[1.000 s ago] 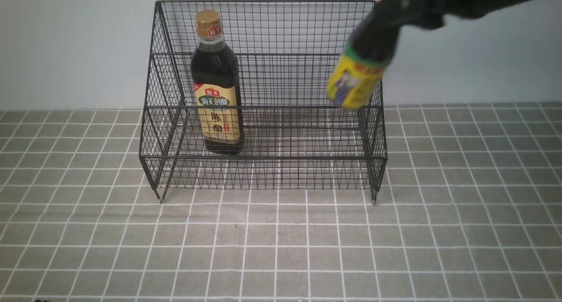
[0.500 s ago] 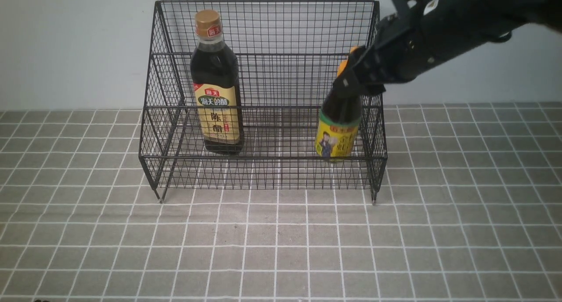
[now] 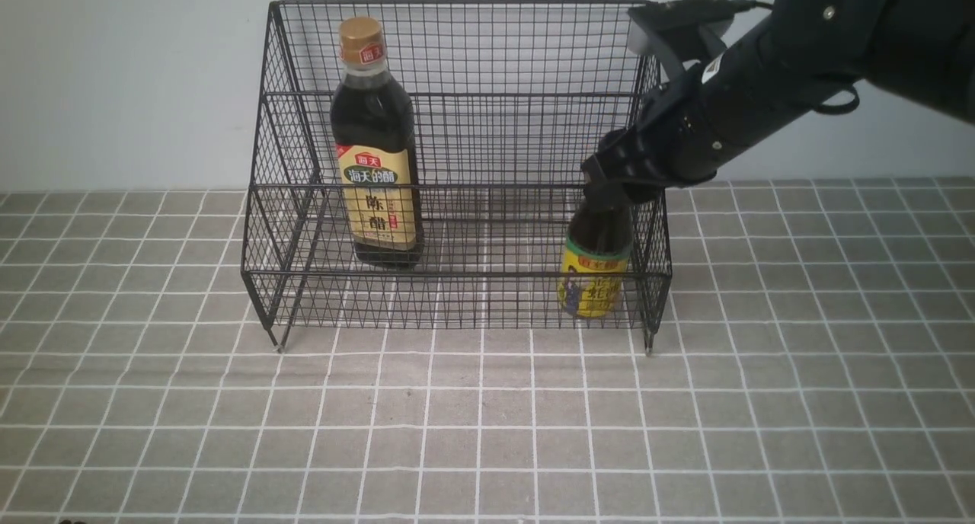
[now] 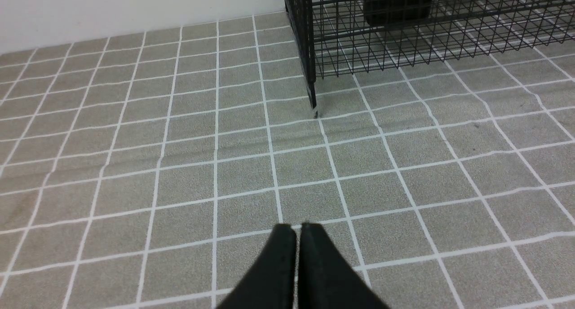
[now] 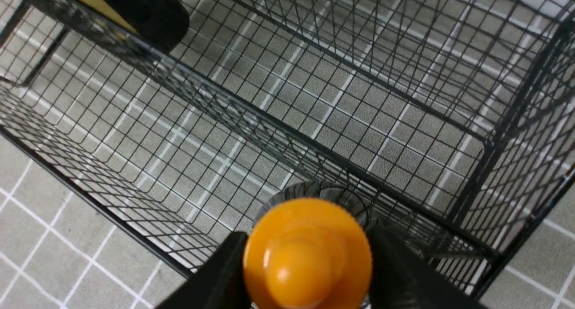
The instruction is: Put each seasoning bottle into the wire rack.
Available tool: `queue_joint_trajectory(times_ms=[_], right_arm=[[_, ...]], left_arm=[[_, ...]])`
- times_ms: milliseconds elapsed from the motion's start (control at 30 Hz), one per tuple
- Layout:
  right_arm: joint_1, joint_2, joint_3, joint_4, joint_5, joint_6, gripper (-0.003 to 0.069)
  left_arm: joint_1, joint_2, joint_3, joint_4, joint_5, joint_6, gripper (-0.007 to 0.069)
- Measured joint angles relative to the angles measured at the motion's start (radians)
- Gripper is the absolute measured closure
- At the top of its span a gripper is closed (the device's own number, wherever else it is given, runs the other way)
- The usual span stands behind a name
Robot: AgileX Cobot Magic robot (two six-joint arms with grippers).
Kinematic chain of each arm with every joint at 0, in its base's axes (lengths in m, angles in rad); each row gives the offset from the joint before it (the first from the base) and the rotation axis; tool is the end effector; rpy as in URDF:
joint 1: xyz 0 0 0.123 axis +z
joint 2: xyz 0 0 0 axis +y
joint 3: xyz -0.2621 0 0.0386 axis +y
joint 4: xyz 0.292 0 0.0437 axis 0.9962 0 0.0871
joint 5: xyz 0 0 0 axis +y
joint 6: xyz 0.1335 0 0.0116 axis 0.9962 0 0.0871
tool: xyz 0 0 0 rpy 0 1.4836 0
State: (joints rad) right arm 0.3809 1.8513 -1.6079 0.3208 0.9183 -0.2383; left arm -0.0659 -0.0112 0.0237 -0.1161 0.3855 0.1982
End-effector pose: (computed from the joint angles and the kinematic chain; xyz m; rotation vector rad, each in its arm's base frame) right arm 0.4221 0.2052 0.2237 -0.6370 2.5583 0.4501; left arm 0.1568 -0.0162 0.1580 0.1766 1.8707 -0.0240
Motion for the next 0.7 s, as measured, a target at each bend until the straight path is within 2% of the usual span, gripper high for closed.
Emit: queue_joint_trajectory(times_ms=[133, 200, 433, 533, 567, 600, 633, 700], right_arm=[[0.0, -0.009, -0.003, -0.001, 0.016, 0.011, 0.021], [0.0, -0.03, -0.005, -0.001, 0.031, 0.016, 0.0188], [0.0, -0.164, -0.019, -0.002, 0.068, 0.072, 0.0185], [0.0, -0.228, -0.027, -0.008, 0.108, 0.08, 0.0207], [0.0, -0.285, -0.031, -0.015, 0.143, 0.083, 0.0248], [0.0, -0.292, -0.031, -0.015, 0.147, 0.083, 0.0253], [0.0, -0.375, -0.033, -0.024, 0.176, 0.086, 0.0335], [0.0, -0.431, -0.033, -0.026, 0.186, 0.087, 0.0403]], left_arm=[[0.0, 0.0, 0.0, 0.0, 0.0, 0.0, 0.0631], [0.0, 0.0, 0.0, 0.0, 0.0, 0.0, 0.0631], [0.0, 0.0, 0.0, 0.0, 0.0, 0.0, 0.0631], [0.0, 0.0, 0.0, 0.0, 0.0, 0.0, 0.0631], [0.0, 0.0, 0.0, 0.0, 0.0, 0.0, 0.0631], [0.0, 0.0, 0.0, 0.0, 0.0, 0.0, 0.0631], [0.0, 0.0, 0.0, 0.0, 0.0, 0.0, 0.0631], [0.0, 0.0, 0.0, 0.0, 0.0, 0.0, 0.0631]])
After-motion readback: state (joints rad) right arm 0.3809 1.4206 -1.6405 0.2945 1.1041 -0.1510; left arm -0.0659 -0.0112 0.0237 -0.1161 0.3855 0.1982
